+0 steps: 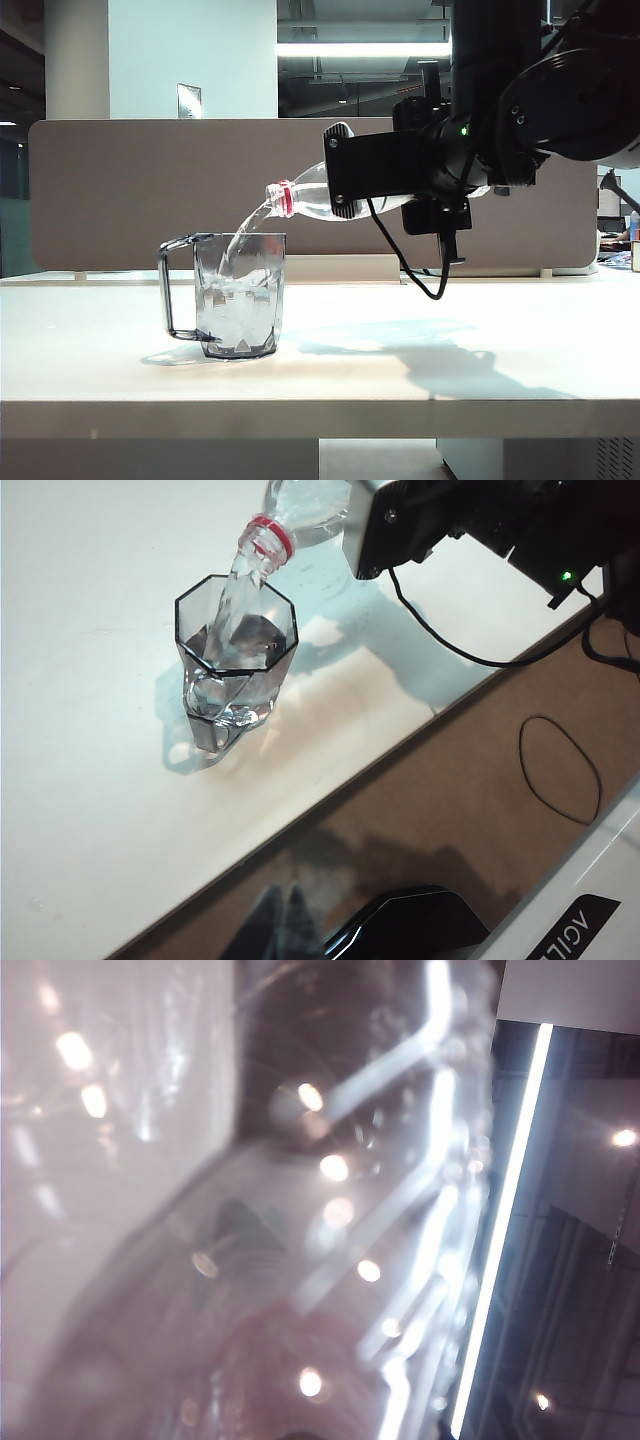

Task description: Pick up the mineral water bottle on the table and pour water into the mug until it's full.

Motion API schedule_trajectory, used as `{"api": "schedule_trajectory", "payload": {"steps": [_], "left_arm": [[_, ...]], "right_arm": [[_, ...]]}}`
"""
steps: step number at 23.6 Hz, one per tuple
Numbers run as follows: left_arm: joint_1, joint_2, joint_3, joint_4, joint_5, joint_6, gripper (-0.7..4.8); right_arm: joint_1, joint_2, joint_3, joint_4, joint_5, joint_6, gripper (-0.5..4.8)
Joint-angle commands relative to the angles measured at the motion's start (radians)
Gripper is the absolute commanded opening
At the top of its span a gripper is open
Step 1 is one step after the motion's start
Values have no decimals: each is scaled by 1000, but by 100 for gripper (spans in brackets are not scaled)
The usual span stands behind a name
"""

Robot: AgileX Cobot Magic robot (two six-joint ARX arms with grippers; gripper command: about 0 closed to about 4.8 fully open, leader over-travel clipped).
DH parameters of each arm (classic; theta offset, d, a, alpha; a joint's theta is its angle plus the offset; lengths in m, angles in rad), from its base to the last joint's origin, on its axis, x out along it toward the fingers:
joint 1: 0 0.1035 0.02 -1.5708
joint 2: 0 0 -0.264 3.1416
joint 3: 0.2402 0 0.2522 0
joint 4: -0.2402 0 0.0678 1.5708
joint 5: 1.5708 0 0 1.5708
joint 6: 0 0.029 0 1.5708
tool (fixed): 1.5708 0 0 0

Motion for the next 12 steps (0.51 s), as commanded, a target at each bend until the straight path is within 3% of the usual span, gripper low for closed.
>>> {"api": "schedule_trajectory", "payload": {"steps": [1, 12], "left_arm": [[-1, -2, 5, 7, 4, 0, -5], [-1, -2, 5, 7, 3, 0, -5]], "right_arm": [[2, -14, 8, 47, 6, 4, 260], [2, -14, 8, 53, 5, -17, 260]]}}
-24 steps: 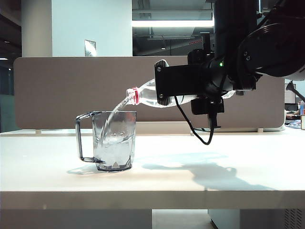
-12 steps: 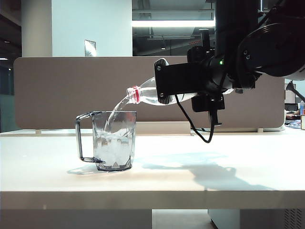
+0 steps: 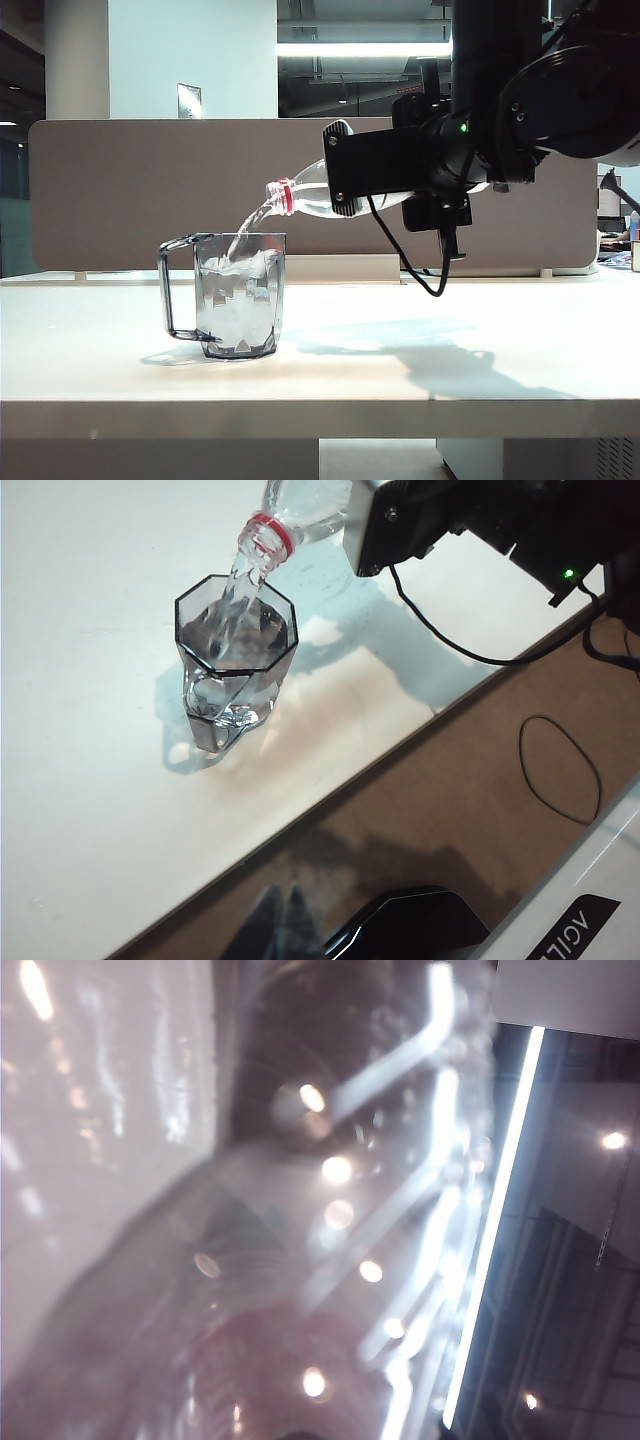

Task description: Pick up the mineral water bottle on the table and pour water into the mug until it's full.

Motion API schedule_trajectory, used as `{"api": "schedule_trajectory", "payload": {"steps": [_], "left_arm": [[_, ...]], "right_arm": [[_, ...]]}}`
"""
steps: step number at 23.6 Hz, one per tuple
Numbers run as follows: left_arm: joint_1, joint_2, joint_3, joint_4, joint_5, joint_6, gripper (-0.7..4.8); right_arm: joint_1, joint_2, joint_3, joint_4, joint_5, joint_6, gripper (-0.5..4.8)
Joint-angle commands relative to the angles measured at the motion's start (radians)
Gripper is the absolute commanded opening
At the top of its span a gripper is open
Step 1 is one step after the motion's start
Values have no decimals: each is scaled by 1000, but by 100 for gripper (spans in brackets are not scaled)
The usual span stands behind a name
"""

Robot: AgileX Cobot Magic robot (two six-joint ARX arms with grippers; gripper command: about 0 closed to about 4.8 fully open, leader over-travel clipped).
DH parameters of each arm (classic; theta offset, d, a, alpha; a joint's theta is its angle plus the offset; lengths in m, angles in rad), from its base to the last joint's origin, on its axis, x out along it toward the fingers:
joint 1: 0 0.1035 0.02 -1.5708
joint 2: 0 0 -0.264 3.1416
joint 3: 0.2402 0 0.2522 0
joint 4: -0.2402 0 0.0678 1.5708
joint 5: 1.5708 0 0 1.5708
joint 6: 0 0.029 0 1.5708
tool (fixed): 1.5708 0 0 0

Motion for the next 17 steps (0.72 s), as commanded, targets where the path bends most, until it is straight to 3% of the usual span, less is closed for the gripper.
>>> {"api": "schedule_trajectory", "payload": {"steps": [1, 7, 11, 13, 17], "left_arm": [[-1, -2, 5, 6, 4, 0, -5], [-1, -2, 5, 6, 4, 0, -5], [-1, -2, 5, 6, 4, 0, -5], [-1, -2, 5, 6, 4, 0, -5], [-1, -2, 5, 6, 4, 0, -5]], "right_arm": [[2, -10, 7, 53, 6, 4, 260], [2, -10, 7, 77, 6, 18, 260], [2, -10, 6, 54, 5, 146, 260], [3, -10, 6, 33, 0, 222, 260], [3, -10, 6, 0, -2, 546, 259]]}}
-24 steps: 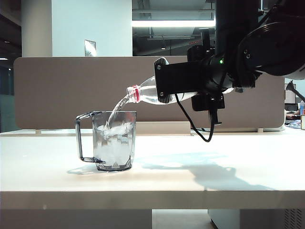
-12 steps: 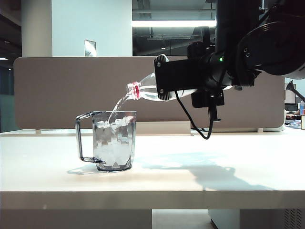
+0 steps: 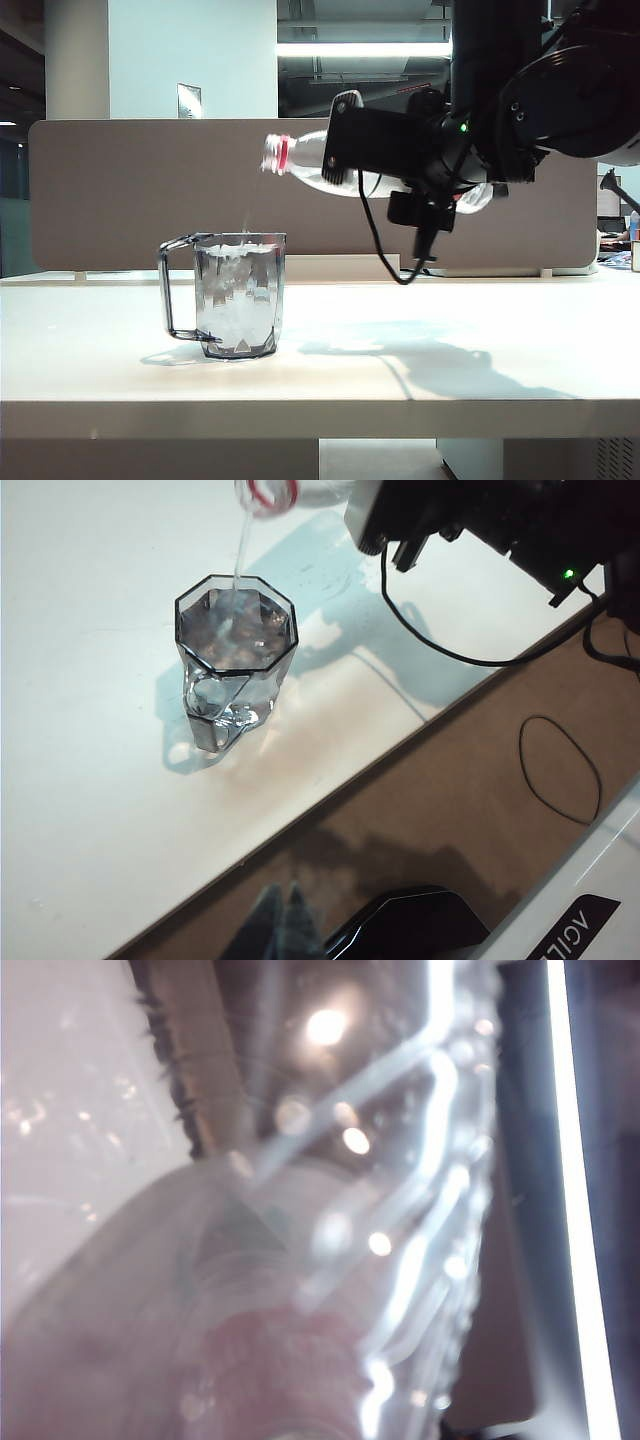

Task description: Pick up the mineral water bottle on the table and pour water into the mug until it's full.

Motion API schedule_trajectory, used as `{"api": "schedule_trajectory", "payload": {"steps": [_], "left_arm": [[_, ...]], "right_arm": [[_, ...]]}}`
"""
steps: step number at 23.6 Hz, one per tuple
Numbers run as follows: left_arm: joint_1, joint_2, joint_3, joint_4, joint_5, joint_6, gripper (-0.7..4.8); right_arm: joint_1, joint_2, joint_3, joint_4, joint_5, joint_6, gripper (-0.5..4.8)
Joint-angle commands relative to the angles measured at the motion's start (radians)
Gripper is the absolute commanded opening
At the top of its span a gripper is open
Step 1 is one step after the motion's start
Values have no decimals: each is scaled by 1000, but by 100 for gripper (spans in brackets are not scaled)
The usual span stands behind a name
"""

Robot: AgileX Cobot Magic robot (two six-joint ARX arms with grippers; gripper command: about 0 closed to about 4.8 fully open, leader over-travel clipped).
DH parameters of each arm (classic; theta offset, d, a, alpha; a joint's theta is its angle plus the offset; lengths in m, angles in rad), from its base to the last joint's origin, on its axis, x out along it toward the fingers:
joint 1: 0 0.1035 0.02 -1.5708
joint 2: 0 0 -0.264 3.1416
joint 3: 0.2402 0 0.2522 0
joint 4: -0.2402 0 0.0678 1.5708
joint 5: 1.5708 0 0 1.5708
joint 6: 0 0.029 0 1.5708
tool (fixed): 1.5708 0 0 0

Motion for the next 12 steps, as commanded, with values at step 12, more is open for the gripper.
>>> {"api": "schedule_trajectory", "payload": {"steps": [12], "left_arm": [[-1, -2, 5, 7, 4, 0, -5]], "right_arm": [[3, -4, -5, -68, -160, 1369, 229]]}}
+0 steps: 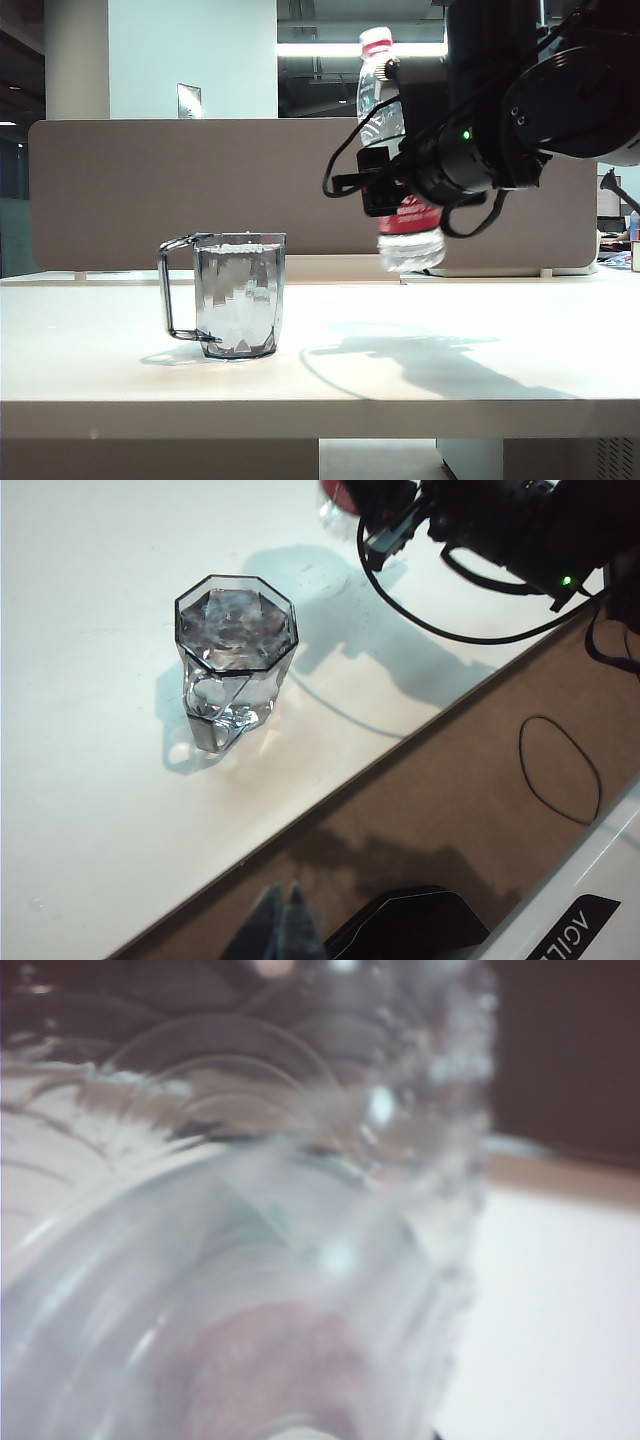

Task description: Pick up the mineral water bottle on the table and pour water into the mug until it's full.

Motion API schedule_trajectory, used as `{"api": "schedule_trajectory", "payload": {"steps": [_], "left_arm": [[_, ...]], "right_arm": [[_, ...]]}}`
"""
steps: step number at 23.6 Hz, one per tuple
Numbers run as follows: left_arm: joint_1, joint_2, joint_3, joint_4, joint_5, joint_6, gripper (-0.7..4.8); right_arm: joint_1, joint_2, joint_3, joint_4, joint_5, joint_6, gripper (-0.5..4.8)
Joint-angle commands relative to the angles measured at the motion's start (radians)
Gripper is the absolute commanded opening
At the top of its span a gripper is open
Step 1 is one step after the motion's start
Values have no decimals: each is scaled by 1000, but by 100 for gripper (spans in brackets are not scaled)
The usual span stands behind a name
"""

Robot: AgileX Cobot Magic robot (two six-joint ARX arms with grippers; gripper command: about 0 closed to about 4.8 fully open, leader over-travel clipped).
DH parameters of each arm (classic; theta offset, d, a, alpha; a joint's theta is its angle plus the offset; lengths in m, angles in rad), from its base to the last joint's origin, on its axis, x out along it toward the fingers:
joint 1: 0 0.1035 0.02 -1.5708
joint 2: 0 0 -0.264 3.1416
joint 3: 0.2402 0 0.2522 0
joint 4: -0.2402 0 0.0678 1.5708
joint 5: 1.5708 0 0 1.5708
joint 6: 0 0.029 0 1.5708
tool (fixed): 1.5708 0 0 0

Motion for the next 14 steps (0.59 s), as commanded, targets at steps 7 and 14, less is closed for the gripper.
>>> {"api": "schedule_trajectory", "payload": {"steps": [7, 14], "left_arm": [[-1, -2, 5, 6, 3, 0, -5], [-1, -2, 5, 6, 4, 0, -5]], "right_arm": [[10, 95, -25, 117, -97, 106, 229], [34, 201, -25, 222, -114, 179, 229]]}}
